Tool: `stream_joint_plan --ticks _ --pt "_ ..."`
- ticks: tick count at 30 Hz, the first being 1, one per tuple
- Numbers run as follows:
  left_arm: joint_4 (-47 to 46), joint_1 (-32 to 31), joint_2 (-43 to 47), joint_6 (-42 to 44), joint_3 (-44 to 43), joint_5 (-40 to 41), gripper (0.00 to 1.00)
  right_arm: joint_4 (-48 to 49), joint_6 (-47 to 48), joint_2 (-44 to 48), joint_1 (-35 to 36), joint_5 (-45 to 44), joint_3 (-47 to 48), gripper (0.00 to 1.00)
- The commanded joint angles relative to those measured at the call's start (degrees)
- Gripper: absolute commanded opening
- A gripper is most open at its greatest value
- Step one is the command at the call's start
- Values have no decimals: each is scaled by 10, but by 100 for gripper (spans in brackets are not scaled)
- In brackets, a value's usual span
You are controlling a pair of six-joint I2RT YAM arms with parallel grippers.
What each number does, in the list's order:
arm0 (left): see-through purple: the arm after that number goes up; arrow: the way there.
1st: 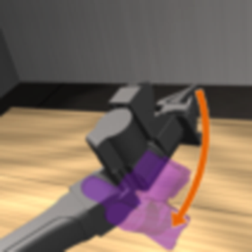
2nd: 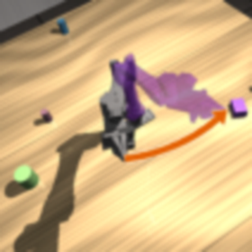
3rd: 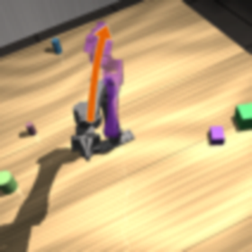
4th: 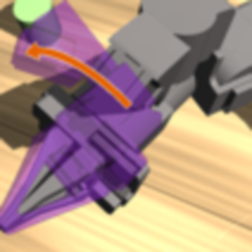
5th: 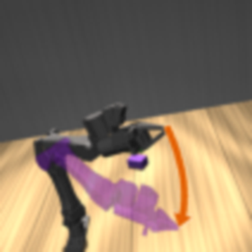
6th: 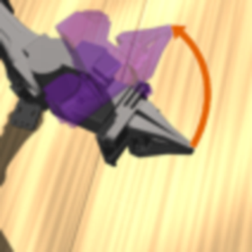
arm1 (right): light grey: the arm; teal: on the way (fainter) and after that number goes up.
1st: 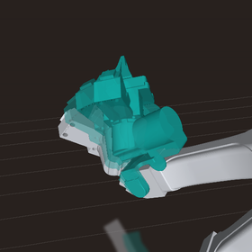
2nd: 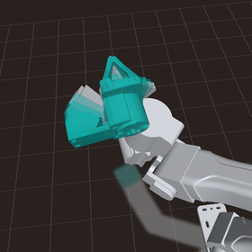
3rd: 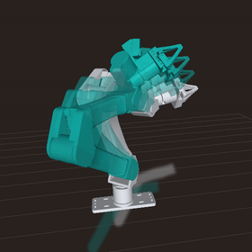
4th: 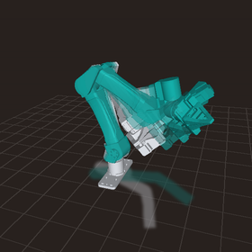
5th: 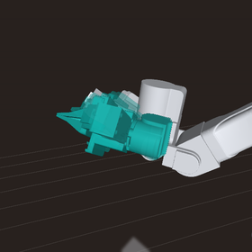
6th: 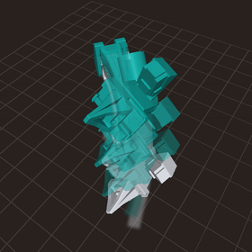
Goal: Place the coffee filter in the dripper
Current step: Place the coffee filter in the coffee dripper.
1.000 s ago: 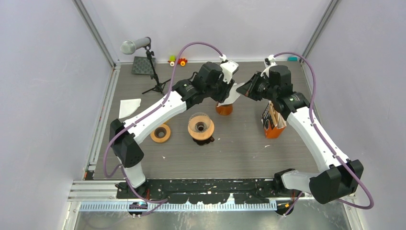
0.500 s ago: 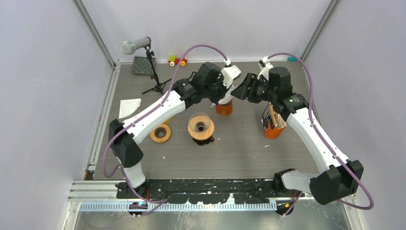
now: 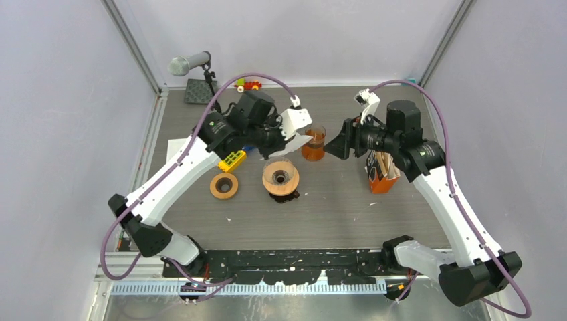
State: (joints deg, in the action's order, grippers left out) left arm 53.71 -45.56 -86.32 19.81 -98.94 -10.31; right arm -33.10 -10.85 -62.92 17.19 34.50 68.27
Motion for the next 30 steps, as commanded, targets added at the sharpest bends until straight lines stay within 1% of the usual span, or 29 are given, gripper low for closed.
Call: stream_joint_plan --ticks 1,4,10,16,20,24,30 --pt "78 25 27 70 23 -40 0 -3 43 22 -1 42 12 66" --pt "83 30 34 96 44 -47 0 8 31 24 -1 56 7 66" --pt "97 37 25 138 62 -71 0 15 24 22 -1 46 0 66" --pt "94 45 11 149 68 -75 0 31 18 25 -2 49 -24 66" --pt "58 45 9 146 97 -77 0 97 -37 11 -2 70 -61 66" --pt "42 46 2 149 115 -85 0 151 -84 -11 1 79 -85 67" --pt "8 46 6 154 142 -89 0 204 -94 -34 18 89 -117 69"
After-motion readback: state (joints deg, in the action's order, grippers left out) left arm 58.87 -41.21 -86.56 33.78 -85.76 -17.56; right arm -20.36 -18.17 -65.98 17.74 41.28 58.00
